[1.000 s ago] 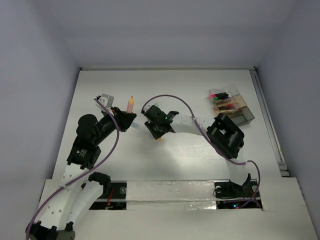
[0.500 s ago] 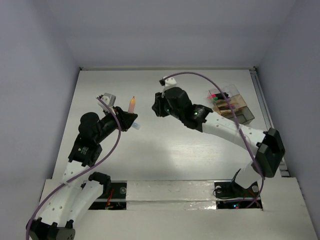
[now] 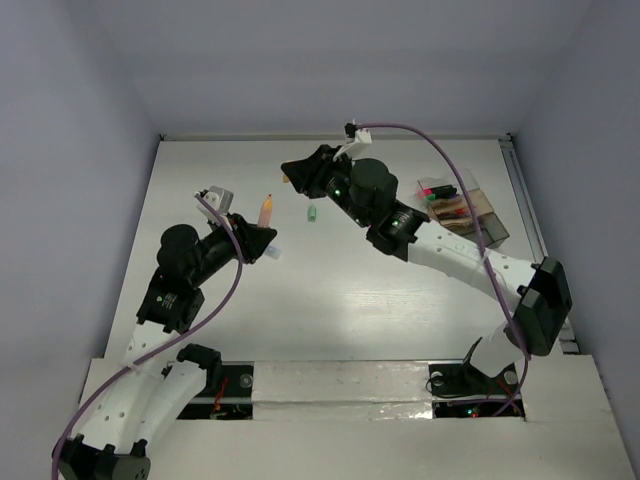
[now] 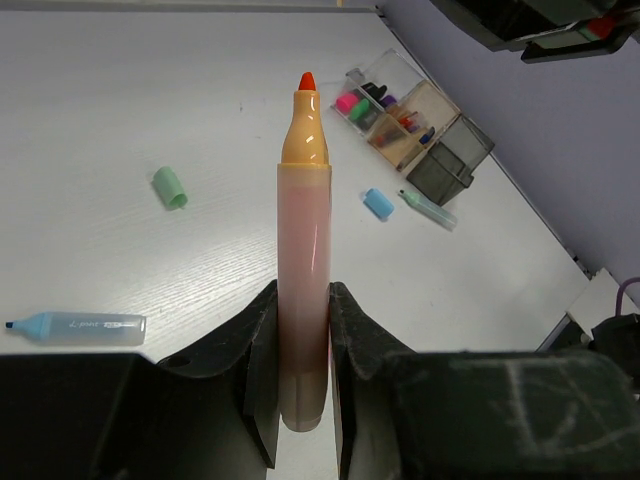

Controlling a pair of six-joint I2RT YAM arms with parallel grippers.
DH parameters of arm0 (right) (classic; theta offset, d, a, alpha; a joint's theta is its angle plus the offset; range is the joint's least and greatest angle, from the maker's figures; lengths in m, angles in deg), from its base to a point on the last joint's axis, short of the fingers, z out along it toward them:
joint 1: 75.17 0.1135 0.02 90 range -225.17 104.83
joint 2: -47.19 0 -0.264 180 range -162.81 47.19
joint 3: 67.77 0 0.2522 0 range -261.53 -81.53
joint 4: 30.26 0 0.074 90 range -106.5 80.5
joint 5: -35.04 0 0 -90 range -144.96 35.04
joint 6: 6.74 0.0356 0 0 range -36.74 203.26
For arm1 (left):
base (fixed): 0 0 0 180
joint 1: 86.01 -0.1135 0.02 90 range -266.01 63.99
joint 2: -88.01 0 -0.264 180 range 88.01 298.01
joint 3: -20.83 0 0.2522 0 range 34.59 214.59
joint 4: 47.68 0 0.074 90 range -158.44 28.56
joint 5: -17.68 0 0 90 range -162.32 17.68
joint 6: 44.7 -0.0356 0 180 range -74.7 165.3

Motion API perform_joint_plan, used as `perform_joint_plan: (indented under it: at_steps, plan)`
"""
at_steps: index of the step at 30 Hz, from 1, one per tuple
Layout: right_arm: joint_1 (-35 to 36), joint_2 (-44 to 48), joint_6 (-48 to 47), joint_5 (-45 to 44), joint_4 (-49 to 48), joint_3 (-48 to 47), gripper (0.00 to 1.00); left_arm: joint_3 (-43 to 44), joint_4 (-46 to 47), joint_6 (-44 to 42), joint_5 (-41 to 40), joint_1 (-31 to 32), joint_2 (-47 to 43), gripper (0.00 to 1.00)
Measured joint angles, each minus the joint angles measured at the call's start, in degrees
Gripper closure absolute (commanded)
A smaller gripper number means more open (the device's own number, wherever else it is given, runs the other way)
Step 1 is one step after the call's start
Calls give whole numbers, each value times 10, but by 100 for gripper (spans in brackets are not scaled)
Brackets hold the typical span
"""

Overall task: Sort the stationery into containers
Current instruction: Close the pen cap on the pen.

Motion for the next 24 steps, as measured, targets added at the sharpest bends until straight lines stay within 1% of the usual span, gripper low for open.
perform_joint_plan:
  at_steps: [8, 24]
  plan:
    - [0, -35, 55, 48, -38, -13, 100, 0, 1, 0, 8, 0, 0, 100]
    - [21, -46, 61, 59, -44, -15, 100, 0, 8, 0, 0, 0, 1, 100]
